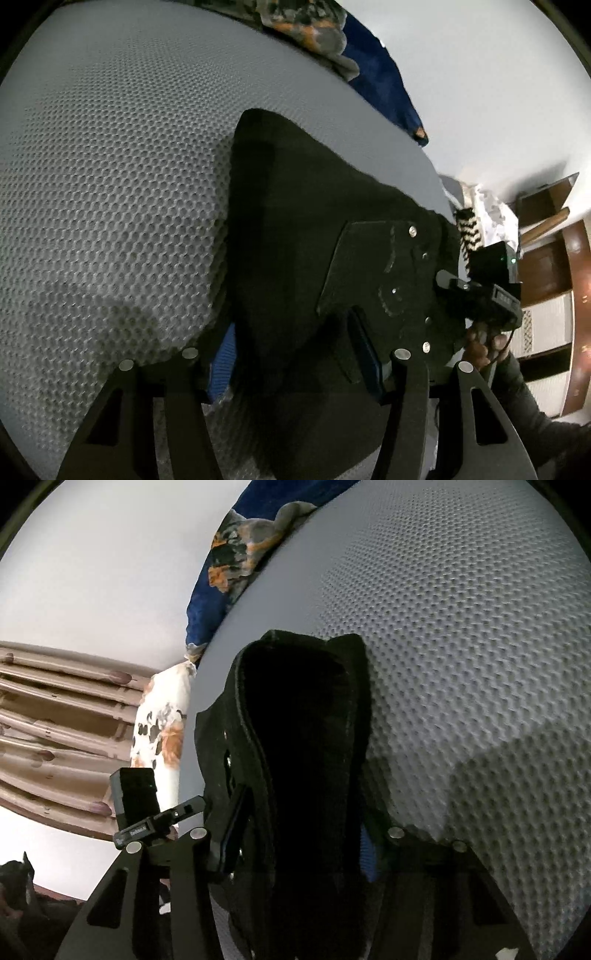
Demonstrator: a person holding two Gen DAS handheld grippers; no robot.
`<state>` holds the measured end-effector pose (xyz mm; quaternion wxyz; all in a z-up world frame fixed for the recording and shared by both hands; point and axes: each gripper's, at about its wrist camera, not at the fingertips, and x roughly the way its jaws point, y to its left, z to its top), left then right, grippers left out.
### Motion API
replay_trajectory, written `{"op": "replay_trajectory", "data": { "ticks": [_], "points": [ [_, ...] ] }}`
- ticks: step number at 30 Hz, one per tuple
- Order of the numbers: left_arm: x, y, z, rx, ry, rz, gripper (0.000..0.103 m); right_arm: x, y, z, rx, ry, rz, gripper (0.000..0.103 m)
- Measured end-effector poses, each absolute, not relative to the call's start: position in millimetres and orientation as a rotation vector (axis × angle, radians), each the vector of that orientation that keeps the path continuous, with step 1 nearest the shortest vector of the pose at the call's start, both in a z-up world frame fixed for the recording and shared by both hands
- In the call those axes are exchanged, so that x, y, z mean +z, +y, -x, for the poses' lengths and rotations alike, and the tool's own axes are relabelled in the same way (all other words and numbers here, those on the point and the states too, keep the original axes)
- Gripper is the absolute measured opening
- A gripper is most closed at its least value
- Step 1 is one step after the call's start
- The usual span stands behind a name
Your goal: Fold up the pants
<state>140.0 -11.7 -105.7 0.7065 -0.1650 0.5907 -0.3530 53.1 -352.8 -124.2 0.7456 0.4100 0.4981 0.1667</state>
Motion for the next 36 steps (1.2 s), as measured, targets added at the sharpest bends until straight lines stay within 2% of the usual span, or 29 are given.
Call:
{"op": "replay_trajectory", "data": {
  "ticks": [1, 2, 4, 6, 9, 17, 24, 36],
  "points": [
    [-106.3, -11.2, -140.2, -0.778, 1.307, 0.373, 0.052, -124.3, -350.8, -54.6, 0.359, 1.088, -0.898, 0.047],
    [-106.6, -11.6, -139.2, -0.766, 1.300, 0.378, 0.044, -123.7, -348.9, -55.5, 0.347, 1.084, -0.895, 0.045],
    [-106.3, -14.2, -139.6, -0.752, 1.292, 0.378, 0.037, -120.3, -345.1, -54.5, 0.330, 1.074, -0.887, 0.035],
    [-101.6, -18.4, -140.6, -0.756, 1.273, 0.365, 0.027, -114.1, -341.8, -52.9, 0.313, 1.055, -0.878, 0.031],
    [-89.0, -20.1, -140.8, -0.769, 1.242, 0.330, 0.020, -101.0, -333.5, -54.0, 0.291, 1.031, -0.861, 0.027],
    [-57.5, -13.7, -164.9, -0.766, 1.156, 0.301, 0.018, -73.4, -317.3, -87.6, 0.282, 0.987, -0.836, 0.023],
    [-47.8, 3.3, -202.8, -0.699, 1.120, 0.272, 0.018, -73.1, -300.5, -138.1, 0.308, 0.991, -0.804, 0.023],
    [-56.4, 20.0, -252.8, -0.611, 1.135, 0.265, 0.018, -85.9, -280.0, -187.2, 0.278, 1.030, -0.736, 0.022]
  ]
}}
